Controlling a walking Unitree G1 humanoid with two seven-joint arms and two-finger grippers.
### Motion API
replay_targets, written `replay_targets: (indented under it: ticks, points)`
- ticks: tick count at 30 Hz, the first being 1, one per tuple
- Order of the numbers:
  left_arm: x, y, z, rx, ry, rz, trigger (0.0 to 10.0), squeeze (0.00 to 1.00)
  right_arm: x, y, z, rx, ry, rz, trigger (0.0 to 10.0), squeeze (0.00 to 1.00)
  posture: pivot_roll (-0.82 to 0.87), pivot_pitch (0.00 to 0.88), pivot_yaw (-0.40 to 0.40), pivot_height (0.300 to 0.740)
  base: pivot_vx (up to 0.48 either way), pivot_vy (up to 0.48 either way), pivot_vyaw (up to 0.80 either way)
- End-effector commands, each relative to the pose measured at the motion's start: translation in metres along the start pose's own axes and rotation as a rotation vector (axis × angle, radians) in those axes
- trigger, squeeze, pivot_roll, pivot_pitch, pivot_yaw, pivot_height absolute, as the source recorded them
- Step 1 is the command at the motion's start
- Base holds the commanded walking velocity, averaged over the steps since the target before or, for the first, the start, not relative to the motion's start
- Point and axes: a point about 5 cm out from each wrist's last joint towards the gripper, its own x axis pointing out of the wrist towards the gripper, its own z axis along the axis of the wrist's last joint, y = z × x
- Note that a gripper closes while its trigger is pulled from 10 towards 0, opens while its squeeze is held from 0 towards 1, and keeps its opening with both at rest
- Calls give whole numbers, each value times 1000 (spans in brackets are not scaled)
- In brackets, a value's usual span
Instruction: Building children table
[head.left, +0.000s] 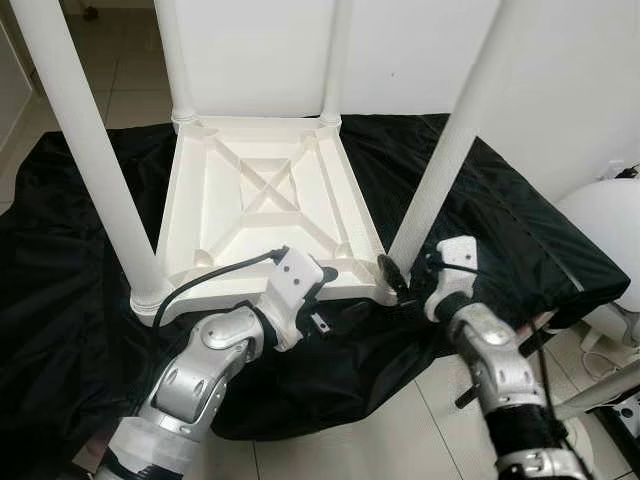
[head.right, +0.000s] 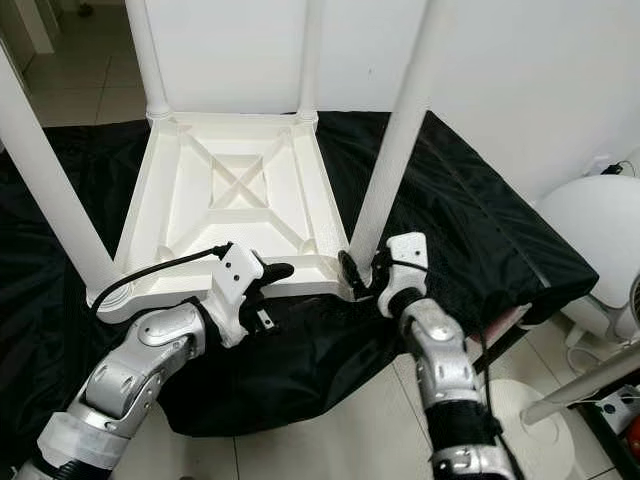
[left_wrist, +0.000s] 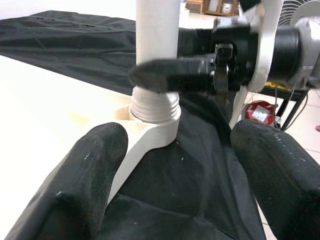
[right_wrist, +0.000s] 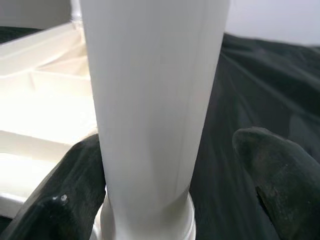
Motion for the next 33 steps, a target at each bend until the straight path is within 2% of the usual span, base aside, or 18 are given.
replay_targets:
  ticks: [1,5,7,11,12,21,22,23,31,32,33]
  points:
    - [2,1,4,3,-3,1,10000,0,2,-6,5,-28,-17,54,10000,0,-35,17,-41,740,0,0,0]
    - [3,2,5,2,-6,1,10000,0,9,-12,13,-51,-28,151,10000,0,-36,16,-40,740,0,0,0]
    - [3,2,5,2,-6,1,10000,0,9,-12,13,-51,-28,151,10000,0,-36,16,-40,740,0,0,0]
    - [4,2,5,3,-8,1,10000,0,15,-10,15,-55,-28,227,10000,0,-33,16,-40,740,0,0,0]
    - [4,3,6,4,-8,1,10000,0,18,-7,13,-44,-12,287,10000,0,-28,17,-40,740,0,0,0]
    - [2,3,6,4,-8,8,10000,0,21,-2,-5,-67,85,406,9922,0,-21,18,-42,740,0,0,0]
    - [2,4,6,5,-8,9,10000,0,21,-2,-7,-66,96,417,6235,0,-21,18,-42,740,0,0,0]
    - [2,4,6,5,-7,10,10000,0,21,-2,-10,-61,108,426,4667,0,-21,18,-42,740,0,0,0]
    - [2,4,7,10,-8,10,10000,0,19,-6,-15,-56,127,432,4745,0,-20,16,-41,740,0,0,0]
    - [2,4,7,10,-9,11,10000,0,20,-6,-16,-54,127,430,3765,0,-20,16,-41,740,0,0,0]
    - [2,5,8,11,-10,11,10000,0,20,-7,-16,-53,127,429,3765,0,-20,16,-41,740,0,0,0]
